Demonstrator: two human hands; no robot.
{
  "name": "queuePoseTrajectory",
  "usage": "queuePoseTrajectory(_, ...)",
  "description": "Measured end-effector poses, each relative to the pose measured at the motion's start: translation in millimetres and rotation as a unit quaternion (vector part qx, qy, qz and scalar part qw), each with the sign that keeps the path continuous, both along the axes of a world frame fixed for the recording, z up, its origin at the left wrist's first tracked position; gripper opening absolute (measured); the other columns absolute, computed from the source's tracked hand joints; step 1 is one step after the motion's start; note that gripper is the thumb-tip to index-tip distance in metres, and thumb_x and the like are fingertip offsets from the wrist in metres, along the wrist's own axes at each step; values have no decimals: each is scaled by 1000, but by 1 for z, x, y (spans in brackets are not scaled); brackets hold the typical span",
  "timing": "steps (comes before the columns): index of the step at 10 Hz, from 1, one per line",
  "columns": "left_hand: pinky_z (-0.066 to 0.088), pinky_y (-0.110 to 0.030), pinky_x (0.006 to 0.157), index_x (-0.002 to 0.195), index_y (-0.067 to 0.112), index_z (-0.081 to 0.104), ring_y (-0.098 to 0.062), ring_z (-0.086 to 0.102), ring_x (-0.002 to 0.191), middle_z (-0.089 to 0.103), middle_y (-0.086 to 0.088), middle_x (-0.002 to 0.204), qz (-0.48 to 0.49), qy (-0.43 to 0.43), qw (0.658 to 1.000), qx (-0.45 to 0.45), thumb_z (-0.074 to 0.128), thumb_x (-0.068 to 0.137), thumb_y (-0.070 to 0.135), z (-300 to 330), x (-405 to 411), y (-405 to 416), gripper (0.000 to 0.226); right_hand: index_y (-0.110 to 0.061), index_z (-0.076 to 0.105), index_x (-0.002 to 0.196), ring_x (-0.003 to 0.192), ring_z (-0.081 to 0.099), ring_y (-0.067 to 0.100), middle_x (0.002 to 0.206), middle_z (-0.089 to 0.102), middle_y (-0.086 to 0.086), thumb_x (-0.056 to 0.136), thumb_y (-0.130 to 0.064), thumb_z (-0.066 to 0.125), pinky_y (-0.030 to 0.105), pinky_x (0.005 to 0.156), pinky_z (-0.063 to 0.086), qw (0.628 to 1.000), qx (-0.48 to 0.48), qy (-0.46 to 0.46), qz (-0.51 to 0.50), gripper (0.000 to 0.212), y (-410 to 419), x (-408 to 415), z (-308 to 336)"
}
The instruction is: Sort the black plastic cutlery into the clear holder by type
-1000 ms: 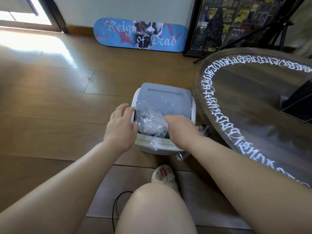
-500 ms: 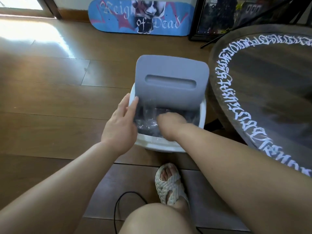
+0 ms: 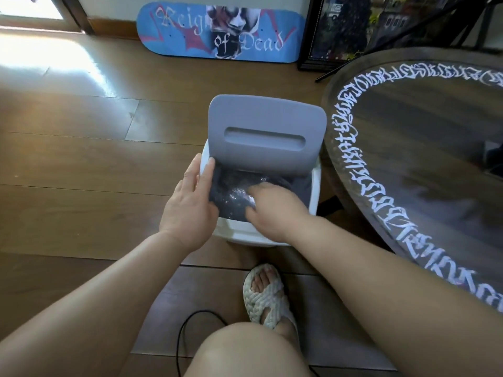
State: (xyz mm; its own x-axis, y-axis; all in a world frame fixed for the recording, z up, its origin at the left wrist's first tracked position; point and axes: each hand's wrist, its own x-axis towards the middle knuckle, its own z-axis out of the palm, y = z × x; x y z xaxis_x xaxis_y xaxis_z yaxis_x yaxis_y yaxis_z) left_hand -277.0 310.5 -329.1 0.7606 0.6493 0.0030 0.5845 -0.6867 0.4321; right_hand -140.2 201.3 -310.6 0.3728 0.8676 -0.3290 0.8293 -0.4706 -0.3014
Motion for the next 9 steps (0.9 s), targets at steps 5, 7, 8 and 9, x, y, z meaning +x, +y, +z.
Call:
queuePoseTrajectory(5, 41, -40, 95, 151, 33, -1, -29, 30, 137, -6, 7, 160, 46, 7, 999, -28, 40, 89, 1, -1, -9, -9, 81, -15, 10, 152, 148, -3, 29, 161, 3, 6, 94, -44, 46, 49, 118, 0, 984, 87, -155, -9, 74, 8, 11, 21)
queuePoseTrajectory(7, 41, -37, 93, 148, 43, -6, -25, 35, 135, -6, 13, 159, 15, 13, 999, -51, 40, 94, 12, 6, -10, -5, 78, -17, 3, 153, 148, -7, 27, 161, -1, 3, 93, -46, 44, 49, 118, -3, 988, 58, -144, -14, 78, 2, 11, 19)
queuePoseTrajectory(8, 34, -37, 103, 150, 39, 0, -22, 26, 140, -5, 8, 160, 29, 25, 998, -52, 43, 94, 17, 20, -4, -10, 74, -18, 7, 153, 148, -5, 26, 161, 1, 3, 94, -41, 44, 46, 118, -1, 987, 78, -140, -14, 74, -11, 8, 23)
queuePoseTrajectory(9, 24, -36, 112, 152, 33, 8, -22, 14, 144, -3, 2, 161, 30, 18, 999, -23, 44, 95, 20, 33, -1, -15, 69, -18, 15, 152, 148, -1, 24, 161, 4, 5, 94, -33, 47, 39, 119, 4, 988, 96, -119, -5, 68, -24, 3, 25)
